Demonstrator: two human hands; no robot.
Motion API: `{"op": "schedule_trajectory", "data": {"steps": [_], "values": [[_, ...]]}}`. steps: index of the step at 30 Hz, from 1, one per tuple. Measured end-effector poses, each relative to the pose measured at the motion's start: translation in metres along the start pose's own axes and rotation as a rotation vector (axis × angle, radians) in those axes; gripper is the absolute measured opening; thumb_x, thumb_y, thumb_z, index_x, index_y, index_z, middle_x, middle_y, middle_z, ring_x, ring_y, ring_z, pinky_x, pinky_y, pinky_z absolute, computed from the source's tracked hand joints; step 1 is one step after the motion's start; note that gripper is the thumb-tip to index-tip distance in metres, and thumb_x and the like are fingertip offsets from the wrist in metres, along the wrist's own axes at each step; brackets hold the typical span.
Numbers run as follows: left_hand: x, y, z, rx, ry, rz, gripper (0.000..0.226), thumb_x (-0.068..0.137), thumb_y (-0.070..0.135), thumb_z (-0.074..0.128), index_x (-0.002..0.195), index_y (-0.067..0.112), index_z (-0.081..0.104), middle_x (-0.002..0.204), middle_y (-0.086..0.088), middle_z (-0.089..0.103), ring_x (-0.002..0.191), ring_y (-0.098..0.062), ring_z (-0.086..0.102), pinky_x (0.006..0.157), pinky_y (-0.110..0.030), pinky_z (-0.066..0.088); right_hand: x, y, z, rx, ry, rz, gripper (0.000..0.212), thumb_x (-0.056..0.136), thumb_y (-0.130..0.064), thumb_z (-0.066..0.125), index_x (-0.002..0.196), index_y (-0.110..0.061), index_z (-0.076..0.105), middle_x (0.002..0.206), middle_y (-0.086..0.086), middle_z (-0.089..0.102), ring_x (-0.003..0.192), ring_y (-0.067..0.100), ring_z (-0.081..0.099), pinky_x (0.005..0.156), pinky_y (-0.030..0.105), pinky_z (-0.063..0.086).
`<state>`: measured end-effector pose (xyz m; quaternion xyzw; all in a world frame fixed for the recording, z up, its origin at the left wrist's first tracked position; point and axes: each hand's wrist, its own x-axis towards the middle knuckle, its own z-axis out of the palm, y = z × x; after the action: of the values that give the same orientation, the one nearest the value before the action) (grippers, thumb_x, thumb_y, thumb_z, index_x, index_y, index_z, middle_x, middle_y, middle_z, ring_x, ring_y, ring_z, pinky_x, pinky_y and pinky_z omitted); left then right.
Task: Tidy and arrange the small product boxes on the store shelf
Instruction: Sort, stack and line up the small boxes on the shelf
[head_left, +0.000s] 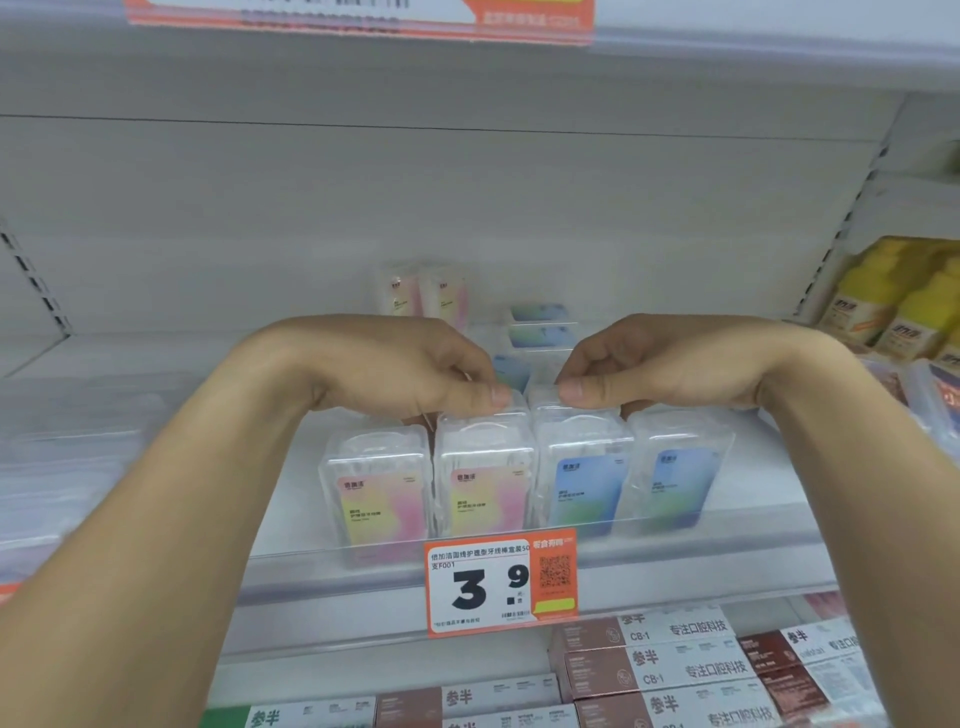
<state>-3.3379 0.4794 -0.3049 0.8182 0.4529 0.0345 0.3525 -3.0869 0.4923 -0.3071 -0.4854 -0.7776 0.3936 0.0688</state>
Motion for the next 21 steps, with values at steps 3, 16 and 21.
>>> {"op": "schedule_trajectory", "data": {"steps": [3, 16, 21], "values": [[0.0, -0.002, 0.0, 0.008, -0.005, 0.004, 0.045, 0.073, 0.07, 0.057, 0.091, 0.031, 0.071, 0.094, -0.001, 0.071, 0.099, -0.028, 0.065, 0.096, -0.05, 0.05, 0.0, 0.0, 0.0, 0.0, -0.018, 0.006, 0.048, 0.074, -0.06, 0.072, 0.096, -0.017, 0.074, 0.084, -0.008, 0.064, 0.081, 0.005, 0.057, 0.083, 0.028, 0.044], [0.0, -0.018, -0.014, -0.048, 0.486, -0.102, 0.036, 0.096, 0.044, 0.047, 0.106, 0.018, 0.07, 0.1, 0.001, 0.071, 0.096, -0.018, 0.067, 0.087, -0.03, 0.052, 0.018, -0.014, -0.016, 0.158, 0.4, -0.029, 0.033, 0.089, -0.042, 0.066, 0.103, -0.013, 0.07, 0.098, 0.003, 0.076, 0.093, 0.019, 0.073, 0.084, 0.034, 0.059], [0.009, -0.058, -0.017, 0.234, 0.52, -0.316, 0.036, 0.093, 0.039, 0.057, 0.125, 0.024, 0.062, 0.133, -0.004, 0.056, 0.119, -0.022, 0.054, 0.096, -0.025, 0.037, 0.075, -0.042, -0.013, -0.177, 0.077, 0.055, 0.028, 0.086, -0.026, 0.073, 0.113, -0.021, 0.069, 0.116, 0.001, 0.069, 0.112, 0.021, 0.063, 0.089, 0.032, 0.056]]}}
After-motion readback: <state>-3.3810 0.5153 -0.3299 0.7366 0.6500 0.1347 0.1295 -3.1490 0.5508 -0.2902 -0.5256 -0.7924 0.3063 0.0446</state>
